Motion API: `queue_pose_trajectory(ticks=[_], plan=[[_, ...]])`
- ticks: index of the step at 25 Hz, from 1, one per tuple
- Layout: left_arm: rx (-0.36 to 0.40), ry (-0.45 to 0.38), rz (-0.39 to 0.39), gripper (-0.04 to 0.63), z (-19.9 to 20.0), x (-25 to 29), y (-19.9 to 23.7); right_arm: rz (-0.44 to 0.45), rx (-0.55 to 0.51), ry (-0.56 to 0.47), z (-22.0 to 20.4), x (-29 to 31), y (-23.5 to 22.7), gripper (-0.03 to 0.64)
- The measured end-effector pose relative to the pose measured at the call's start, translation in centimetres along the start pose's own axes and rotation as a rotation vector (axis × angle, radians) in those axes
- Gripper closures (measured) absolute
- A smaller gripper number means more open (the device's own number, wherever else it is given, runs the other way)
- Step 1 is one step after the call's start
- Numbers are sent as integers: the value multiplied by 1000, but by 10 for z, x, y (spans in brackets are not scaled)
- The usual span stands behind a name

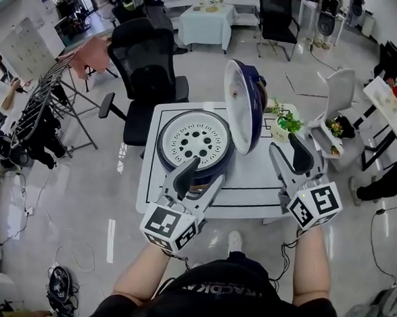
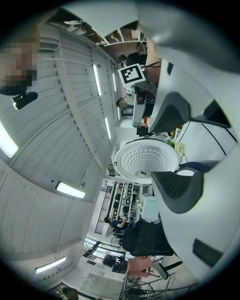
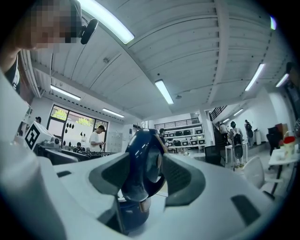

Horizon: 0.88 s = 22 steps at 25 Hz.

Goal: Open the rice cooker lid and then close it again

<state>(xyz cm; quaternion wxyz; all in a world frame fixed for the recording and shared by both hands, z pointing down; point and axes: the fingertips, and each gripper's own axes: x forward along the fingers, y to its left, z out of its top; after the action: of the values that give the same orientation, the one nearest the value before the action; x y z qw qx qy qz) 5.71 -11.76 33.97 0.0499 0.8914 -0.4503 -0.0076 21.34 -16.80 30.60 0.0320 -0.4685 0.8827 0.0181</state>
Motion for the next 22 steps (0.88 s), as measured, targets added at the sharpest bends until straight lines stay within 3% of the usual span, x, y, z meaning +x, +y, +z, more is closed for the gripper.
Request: queue_pose_trajectory(ticks=[11, 22], plan=[[0, -24, 76, 345, 7, 35, 17, 37, -1, 32, -16, 49, -46, 408], [-14, -27, 217, 345, 2, 43, 39, 106, -21, 81, -33, 109, -63, 408]])
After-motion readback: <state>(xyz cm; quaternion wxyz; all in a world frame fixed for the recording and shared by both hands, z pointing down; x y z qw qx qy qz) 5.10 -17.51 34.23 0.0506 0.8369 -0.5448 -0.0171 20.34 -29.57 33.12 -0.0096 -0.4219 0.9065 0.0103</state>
